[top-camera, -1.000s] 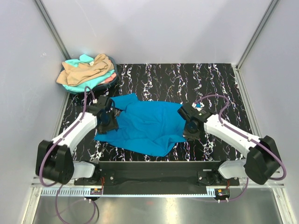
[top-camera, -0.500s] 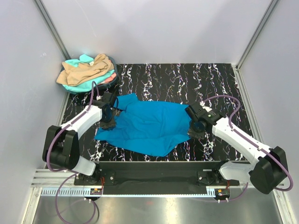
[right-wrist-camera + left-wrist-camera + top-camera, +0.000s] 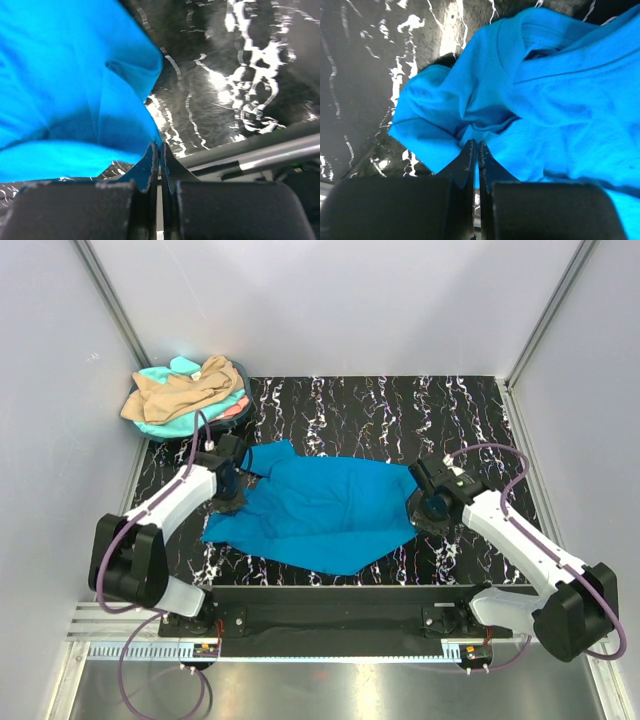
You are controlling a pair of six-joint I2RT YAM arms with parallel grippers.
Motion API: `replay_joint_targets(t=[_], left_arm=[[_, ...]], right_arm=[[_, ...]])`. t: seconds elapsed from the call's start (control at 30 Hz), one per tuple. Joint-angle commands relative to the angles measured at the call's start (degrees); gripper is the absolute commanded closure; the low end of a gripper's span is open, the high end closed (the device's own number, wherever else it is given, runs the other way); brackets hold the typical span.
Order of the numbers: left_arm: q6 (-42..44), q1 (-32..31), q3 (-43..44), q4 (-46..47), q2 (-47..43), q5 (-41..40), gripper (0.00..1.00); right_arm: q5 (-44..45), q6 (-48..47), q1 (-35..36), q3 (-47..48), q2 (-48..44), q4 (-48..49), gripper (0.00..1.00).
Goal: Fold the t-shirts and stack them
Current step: Flatten the tshirt out
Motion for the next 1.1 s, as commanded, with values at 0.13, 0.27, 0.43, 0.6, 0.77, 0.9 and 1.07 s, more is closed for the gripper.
replay_joint_targets(t=[0.13, 0.27, 0.43, 0.6, 0.77, 0.9, 1.07], left_arm=[[0.32, 0.10, 13.13, -3.64, -11.23, -3.50, 1.00], [0.05, 0.10, 17.35, -4.44, -14.74, -3.51, 1.00], [1.99, 0.10, 23.14, 0.56, -18.35, -0.08, 1.00], [7.16, 0.10, 34.28, 6.81, -15.81, 2.47, 1.00], [13.92, 0.10, 43.36, 12.51, -10.46, 3.61, 1.00], [17.45, 0.10, 51.69, 15.16, -8.86, 4.14, 1.00], [20.97, 0.10, 53.23, 16.21, -11.92, 4.14, 1.00]], right_arm=[[5.29, -4.52, -4.09, 10.81, 0.72, -6.34, 1.00], [7.75, -5.84, -4.27, 14.86, 1.86, -8.01, 1.00], [9.34, -9.00, -6.98, 24.24, 5.46, -9.42, 1.00], [9.34, -13.13, -10.41, 36.64, 12.66, -9.68, 1.00], [8.90, -16.39, -15.33, 56.58, 22.75, -12.92, 1.00], [9.95, -20.16, -17.71, 76.94, 28.93, -17.67, 1.00], [11.71, -21.58, -17.80, 77.90, 26.22, -18.65, 1.00]])
